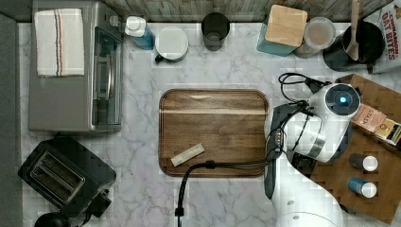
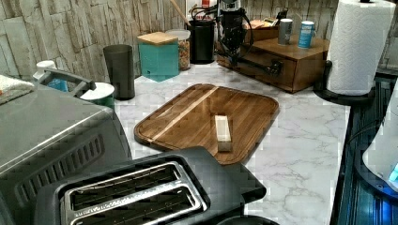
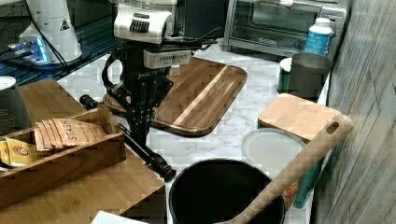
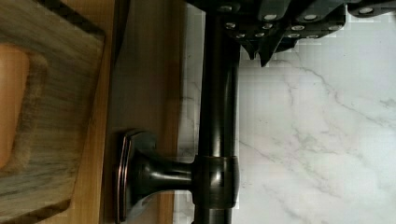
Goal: Close the drawer.
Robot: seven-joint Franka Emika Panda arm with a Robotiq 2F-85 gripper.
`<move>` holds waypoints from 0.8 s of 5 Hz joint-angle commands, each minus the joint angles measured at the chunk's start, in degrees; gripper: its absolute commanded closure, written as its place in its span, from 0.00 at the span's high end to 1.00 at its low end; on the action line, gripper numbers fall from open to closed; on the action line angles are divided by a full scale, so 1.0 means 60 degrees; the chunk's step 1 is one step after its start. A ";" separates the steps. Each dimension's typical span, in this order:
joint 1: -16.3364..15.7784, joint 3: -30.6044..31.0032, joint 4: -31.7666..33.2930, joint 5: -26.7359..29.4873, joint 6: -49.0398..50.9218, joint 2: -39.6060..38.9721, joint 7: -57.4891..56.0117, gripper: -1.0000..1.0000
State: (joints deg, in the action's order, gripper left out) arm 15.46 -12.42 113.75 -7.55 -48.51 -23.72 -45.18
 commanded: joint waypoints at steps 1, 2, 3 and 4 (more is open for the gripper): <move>0.1084 -0.1648 0.0282 -0.0222 0.0095 0.0341 0.0137 0.00; 0.1060 -0.1673 0.0284 -0.0208 0.0091 0.0337 0.0129 0.00; 0.1040 -0.1693 0.0284 -0.0196 0.0091 0.0333 0.0121 0.00; 0.0879 -0.1863 0.0286 -0.0097 0.0082 0.0309 0.0051 0.00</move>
